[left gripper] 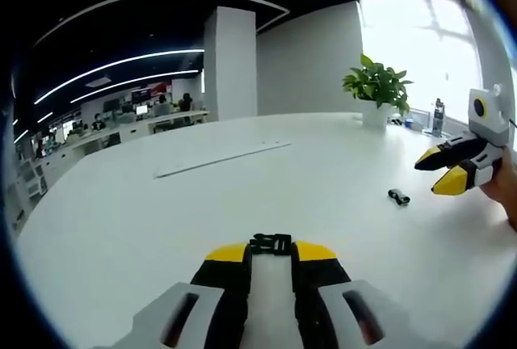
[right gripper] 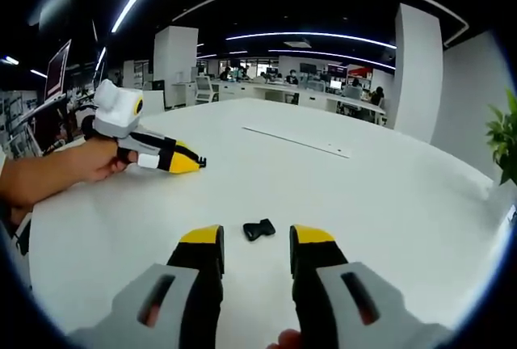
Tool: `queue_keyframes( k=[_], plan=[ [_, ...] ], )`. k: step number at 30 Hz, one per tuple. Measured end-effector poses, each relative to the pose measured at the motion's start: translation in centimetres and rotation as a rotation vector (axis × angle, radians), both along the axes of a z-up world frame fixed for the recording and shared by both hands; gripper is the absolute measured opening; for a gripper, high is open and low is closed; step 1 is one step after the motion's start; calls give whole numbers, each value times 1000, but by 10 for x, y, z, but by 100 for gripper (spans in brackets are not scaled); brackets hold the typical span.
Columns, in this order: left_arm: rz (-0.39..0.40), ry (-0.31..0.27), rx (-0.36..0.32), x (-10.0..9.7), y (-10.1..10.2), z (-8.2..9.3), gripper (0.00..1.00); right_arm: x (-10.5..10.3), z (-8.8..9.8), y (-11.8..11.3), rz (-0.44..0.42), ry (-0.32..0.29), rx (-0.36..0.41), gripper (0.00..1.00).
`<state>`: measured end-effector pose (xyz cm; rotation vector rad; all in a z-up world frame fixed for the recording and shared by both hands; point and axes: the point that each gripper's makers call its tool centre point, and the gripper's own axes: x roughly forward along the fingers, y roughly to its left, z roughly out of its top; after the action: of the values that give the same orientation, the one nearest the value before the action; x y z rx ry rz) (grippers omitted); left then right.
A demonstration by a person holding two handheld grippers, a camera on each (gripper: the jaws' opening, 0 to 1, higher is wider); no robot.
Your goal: Snap the two parts of the plastic buckle together until the buckle closes and remains connected.
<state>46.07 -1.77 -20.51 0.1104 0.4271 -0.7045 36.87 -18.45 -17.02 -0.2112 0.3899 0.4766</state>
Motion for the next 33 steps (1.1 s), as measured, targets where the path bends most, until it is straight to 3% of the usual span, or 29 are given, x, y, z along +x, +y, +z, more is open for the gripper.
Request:
queue_keyframes(
  k=[11,23,33],
  plan=[
    [-28,5,15,-17,0,0,19,-1,-1,2,8,3,3,33],
    [-84,10,22,-65,5,0,19,-2,-2,6,17,6,0,33],
    [-109,1,66,-89,15,3,19,-4,-3,7,21,9,-7,33]
  ],
)
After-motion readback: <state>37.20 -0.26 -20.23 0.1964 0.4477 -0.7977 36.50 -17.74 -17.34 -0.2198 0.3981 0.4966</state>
